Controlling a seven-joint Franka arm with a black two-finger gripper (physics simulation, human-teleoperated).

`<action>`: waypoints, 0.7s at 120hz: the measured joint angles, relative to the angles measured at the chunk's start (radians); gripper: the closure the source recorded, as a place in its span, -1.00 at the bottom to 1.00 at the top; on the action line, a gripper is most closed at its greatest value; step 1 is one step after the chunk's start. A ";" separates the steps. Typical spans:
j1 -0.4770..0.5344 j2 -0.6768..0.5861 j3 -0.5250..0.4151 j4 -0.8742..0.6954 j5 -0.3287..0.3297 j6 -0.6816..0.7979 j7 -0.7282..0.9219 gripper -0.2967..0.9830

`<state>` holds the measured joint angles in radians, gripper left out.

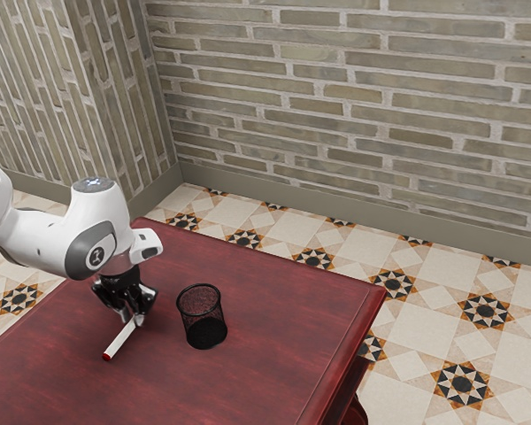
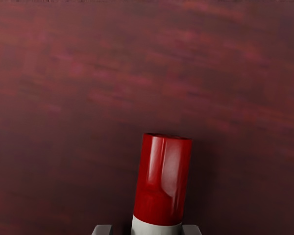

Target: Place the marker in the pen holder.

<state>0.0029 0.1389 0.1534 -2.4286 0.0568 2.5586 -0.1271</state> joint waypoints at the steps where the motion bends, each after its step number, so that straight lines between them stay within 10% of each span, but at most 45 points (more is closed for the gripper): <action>1: 0.000 0.000 0.000 0.000 0.000 0.000 0.000 0.39; 84: -0.001 0.009 0.000 -0.001 0.006 0.003 -0.030 0.59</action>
<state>0.0019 0.1480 0.1532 -2.4296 0.0628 2.5613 -0.1570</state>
